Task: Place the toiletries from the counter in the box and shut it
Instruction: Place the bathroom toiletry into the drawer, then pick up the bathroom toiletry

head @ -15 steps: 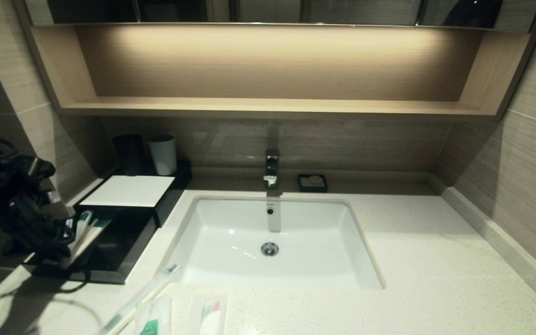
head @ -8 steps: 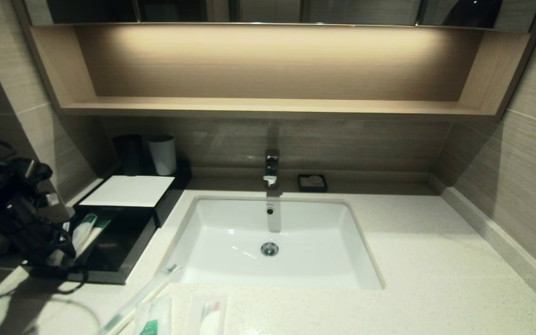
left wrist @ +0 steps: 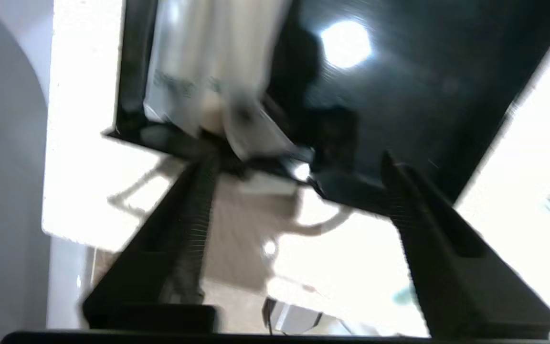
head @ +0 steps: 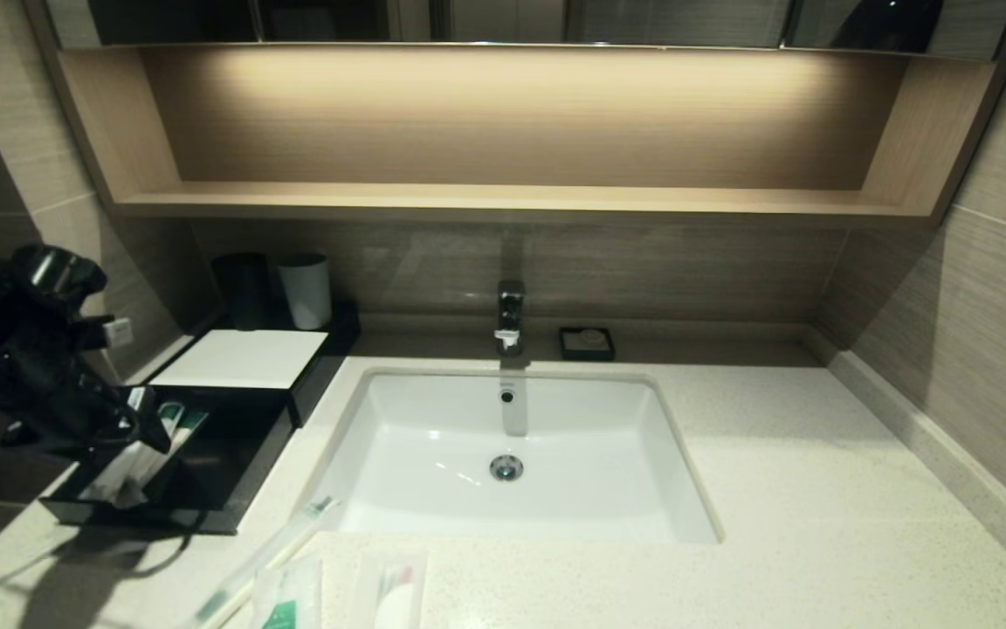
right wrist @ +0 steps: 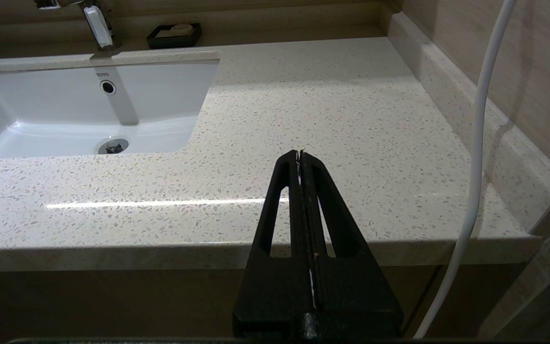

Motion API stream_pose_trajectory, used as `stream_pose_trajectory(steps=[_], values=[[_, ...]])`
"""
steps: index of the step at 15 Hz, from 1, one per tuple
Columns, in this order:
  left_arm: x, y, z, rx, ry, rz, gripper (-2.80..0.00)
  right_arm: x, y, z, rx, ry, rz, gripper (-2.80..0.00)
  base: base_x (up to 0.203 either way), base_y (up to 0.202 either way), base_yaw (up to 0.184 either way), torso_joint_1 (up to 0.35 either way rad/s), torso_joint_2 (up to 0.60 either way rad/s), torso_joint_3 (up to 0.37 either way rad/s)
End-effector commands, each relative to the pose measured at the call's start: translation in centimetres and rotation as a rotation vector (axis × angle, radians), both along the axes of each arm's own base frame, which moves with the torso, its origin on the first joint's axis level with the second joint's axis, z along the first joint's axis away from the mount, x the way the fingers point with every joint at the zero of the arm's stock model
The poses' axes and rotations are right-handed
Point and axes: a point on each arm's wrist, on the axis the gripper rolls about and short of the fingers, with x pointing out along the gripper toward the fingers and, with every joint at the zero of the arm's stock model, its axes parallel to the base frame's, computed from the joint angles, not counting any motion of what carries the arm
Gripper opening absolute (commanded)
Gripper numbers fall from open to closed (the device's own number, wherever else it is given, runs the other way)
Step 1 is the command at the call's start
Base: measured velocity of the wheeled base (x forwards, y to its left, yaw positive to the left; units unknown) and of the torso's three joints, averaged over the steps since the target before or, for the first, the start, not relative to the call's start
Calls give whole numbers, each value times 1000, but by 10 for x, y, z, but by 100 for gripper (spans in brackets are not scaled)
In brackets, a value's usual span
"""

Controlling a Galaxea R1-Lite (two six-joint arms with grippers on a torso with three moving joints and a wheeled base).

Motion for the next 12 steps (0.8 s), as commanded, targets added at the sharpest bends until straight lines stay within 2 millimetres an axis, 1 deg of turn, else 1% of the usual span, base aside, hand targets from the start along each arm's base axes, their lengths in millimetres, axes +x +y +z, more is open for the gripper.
stream_pose_trajectory(steps=[1, 2, 3, 4, 6, 8, 9, 10, 12], values=[[-42, -31, 43, 28, -60, -73, -280, 0, 0, 0, 0, 1, 1, -280, 0, 0, 0, 0, 0, 0], [-57, -41, 48, 25, -17, -102, -280, 0, 0, 0, 0, 1, 1, -280, 0, 0, 0, 0, 0, 0], [-72, -50, 45, 19, 29, -127, -280, 0, 0, 0, 0, 0, 0, -280, 0, 0, 0, 0, 0, 0], [-86, -58, 39, 13, 73, -150, -280, 0, 0, 0, 0, -2, 1, -280, 0, 0, 0, 0, 0, 0], [-111, -66, 29, 3, 184, -182, -280, 0, 0, 0, 0, 0, 0, -280, 0, 0, 0, 0, 0, 0], [-121, -67, 20, 2, 257, -214, -280, 0, 0, 0, 0, 0, 1, -280, 0, 0, 0, 0, 0, 0], [-123, -67, 17, 4, 275, -274, -149, 0, 0, 0, 0, 1, 1, -280, 0, 0, 0, 0, 0, 0], [-124, -68, 12, -23, 300, -325, 0, 0, 0, 0, 0, -1, 0, -280, 0, 0, 0, 0, 0, 0], [-118, -67, 2, -48, 349, -364, 0, 0, 0, 0, 0, 1, 1, -280, 0, 0, 0, 0, 0, 0]])
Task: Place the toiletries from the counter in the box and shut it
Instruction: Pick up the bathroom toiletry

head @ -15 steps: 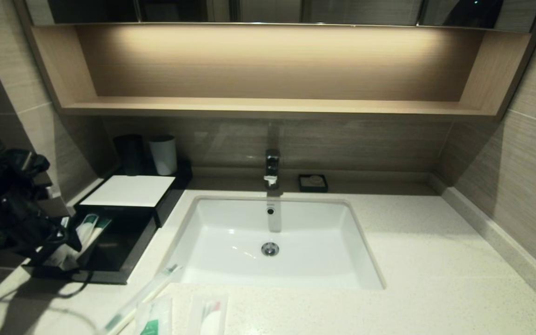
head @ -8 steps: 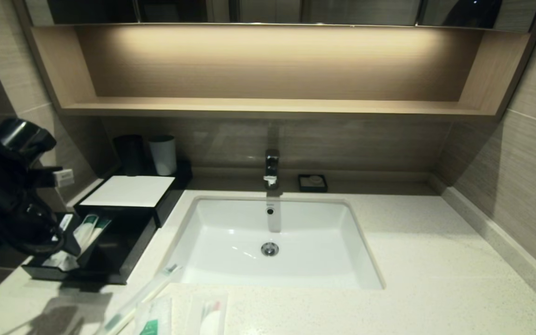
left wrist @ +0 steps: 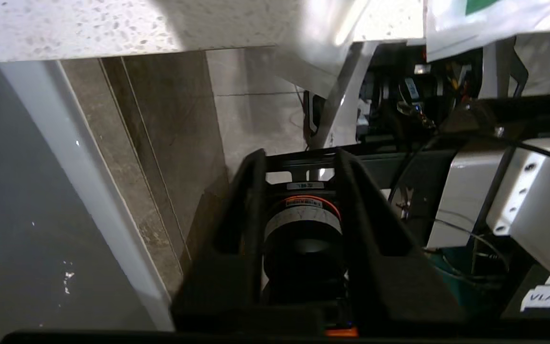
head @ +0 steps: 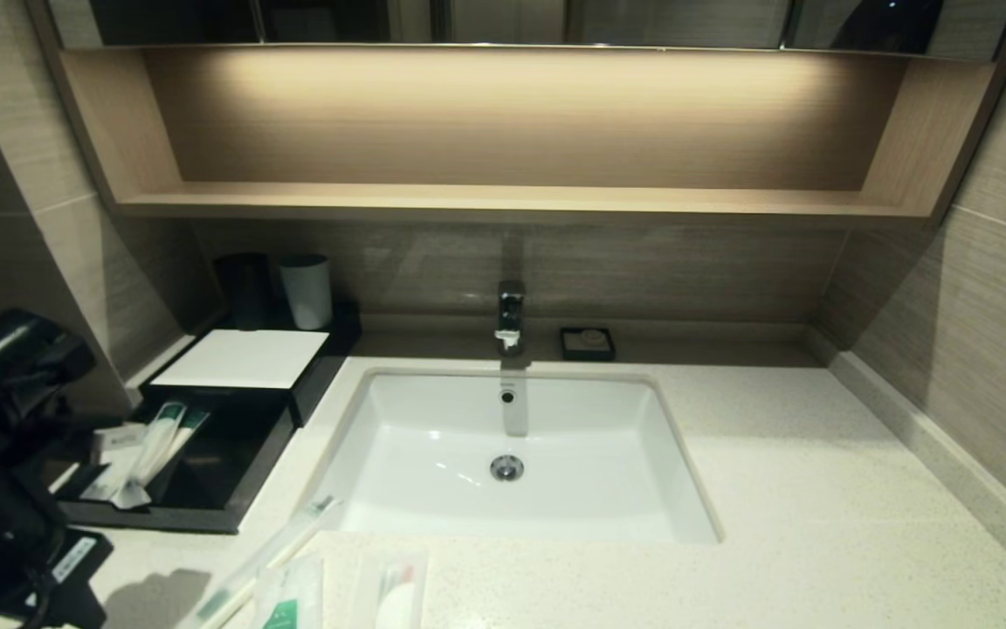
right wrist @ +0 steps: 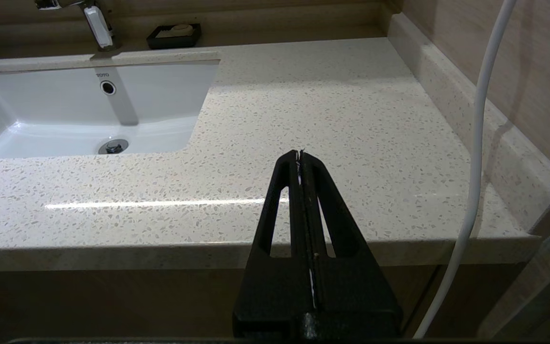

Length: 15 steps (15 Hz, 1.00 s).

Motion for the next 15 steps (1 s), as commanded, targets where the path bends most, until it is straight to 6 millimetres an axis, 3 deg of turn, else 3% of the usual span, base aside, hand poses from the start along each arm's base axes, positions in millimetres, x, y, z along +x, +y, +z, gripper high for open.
stream_pose_trajectory(steps=[1, 5, 11, 15], values=[[8, 1, -12, -35, 40, -44, 0, 0, 0, 0, 0, 0, 0, -280, 0, 0, 0, 0, 0, 0], [12, 0, -28, -110, 37, -218, 0, 0, 0, 0, 0, 0, 0, -280, 0, 0, 0, 0, 0, 0], [16, 23, -56, -133, 83, -290, 0, 0, 0, 0, 0, -1, 1, -280, 0, 0, 0, 0, 0, 0], [27, 25, -72, -146, 13, -360, 0, 0, 0, 0, 0, 1, 1, -280, 0, 0, 0, 0, 0, 0]])
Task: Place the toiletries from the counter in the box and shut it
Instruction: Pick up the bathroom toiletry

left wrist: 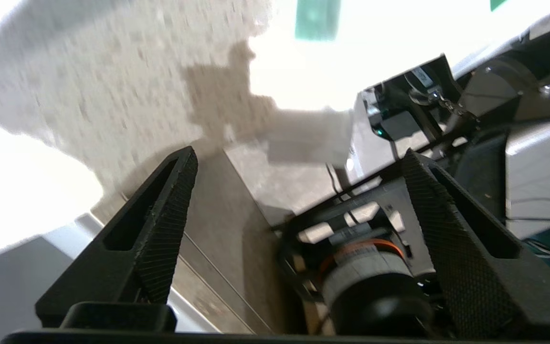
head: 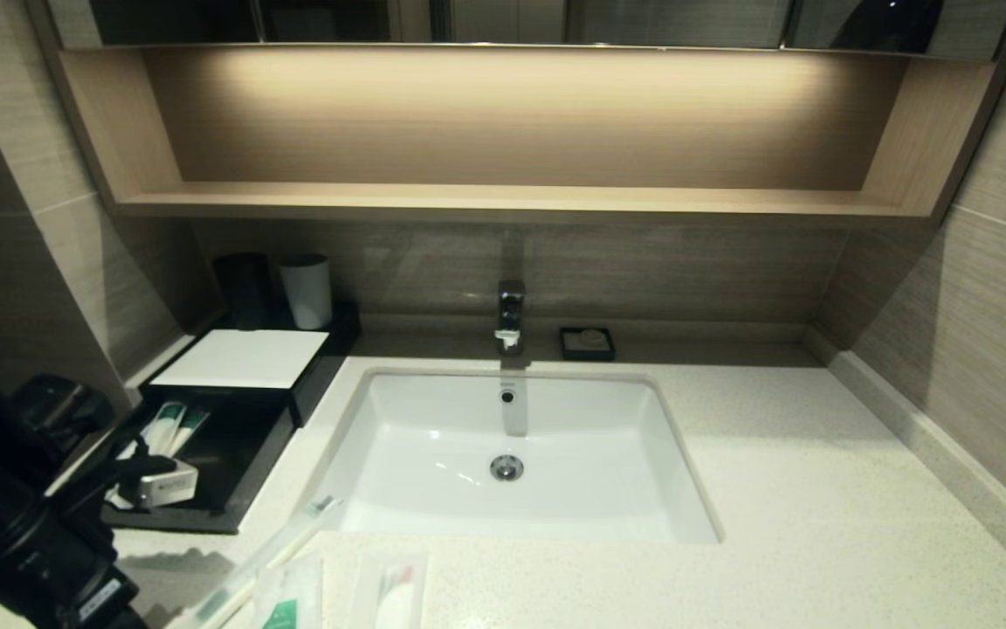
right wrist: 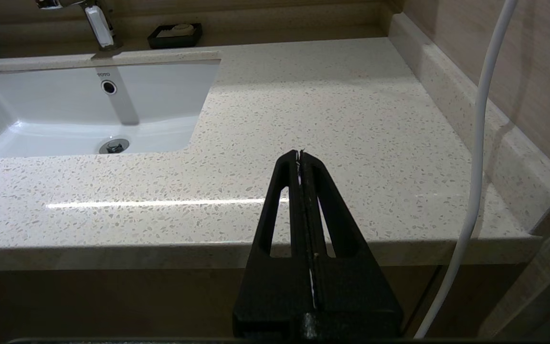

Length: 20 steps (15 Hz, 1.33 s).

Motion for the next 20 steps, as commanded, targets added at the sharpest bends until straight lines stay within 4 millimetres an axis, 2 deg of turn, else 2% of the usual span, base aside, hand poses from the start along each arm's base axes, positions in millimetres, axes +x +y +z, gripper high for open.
stream_pose_trajectory(steps=[1, 5, 11, 20], values=[[5, 0, -9, -5, 28, -31, 0, 0, 0, 0, 0, -1, 0, -280, 0, 0, 0, 0, 0, 0], [19, -7, -17, 12, -34, -96, 0, 0, 0, 0, 0, -1, 0, -280, 0, 0, 0, 0, 0, 0], [21, -26, -28, 2, 27, -176, 0, 0, 0, 0, 0, 1, 1, -280, 0, 0, 0, 0, 0, 0], [19, -24, -35, 1, 57, -162, 0, 0, 0, 0, 0, 1, 1, -280, 0, 0, 0, 0, 0, 0]])
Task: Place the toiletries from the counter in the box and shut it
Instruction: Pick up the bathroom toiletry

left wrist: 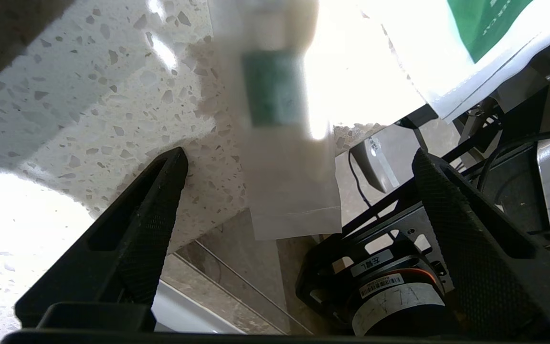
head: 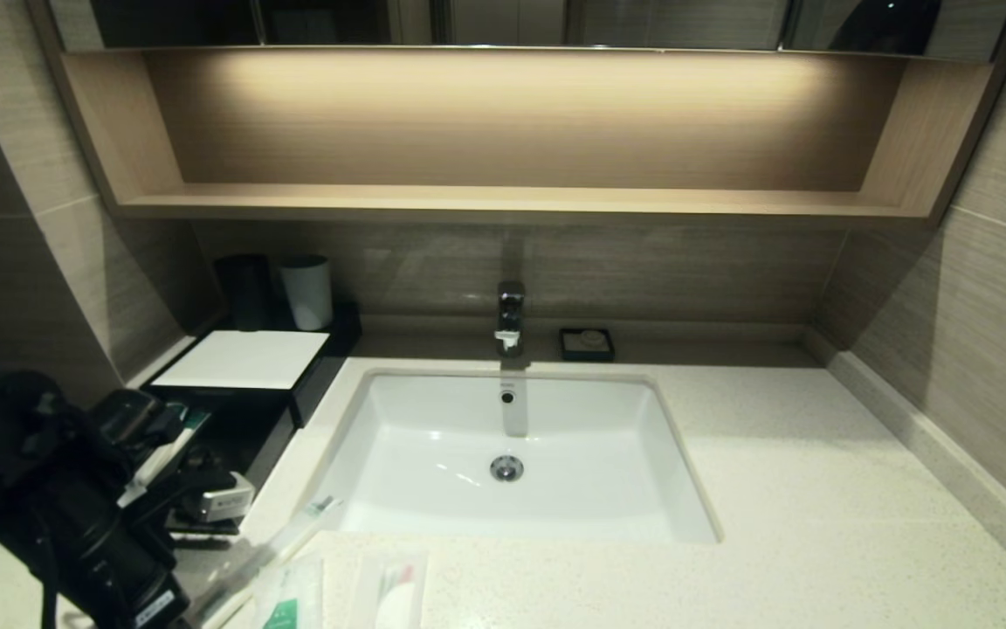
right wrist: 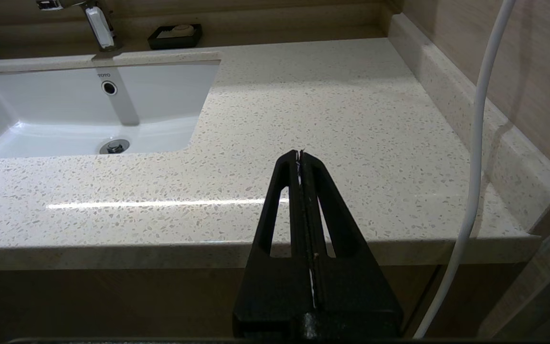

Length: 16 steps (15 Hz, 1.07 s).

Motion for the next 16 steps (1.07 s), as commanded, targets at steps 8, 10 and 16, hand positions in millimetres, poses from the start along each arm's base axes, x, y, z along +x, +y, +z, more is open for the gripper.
stream_pose_trajectory(steps=[8, 10, 16], values=[[-11, 1, 18, 93, -16, 36, 0, 0, 0, 0, 0, 1, 0, -280, 0, 0, 0, 0, 0, 0], [-12, 1, 28, 109, -37, 77, 0, 0, 0, 0, 0, 0, 0, -280, 0, 0, 0, 0, 0, 0], [-5, -13, 24, 112, -56, 97, 0, 0, 0, 0, 0, 1, 0, -280, 0, 0, 0, 0, 0, 0]])
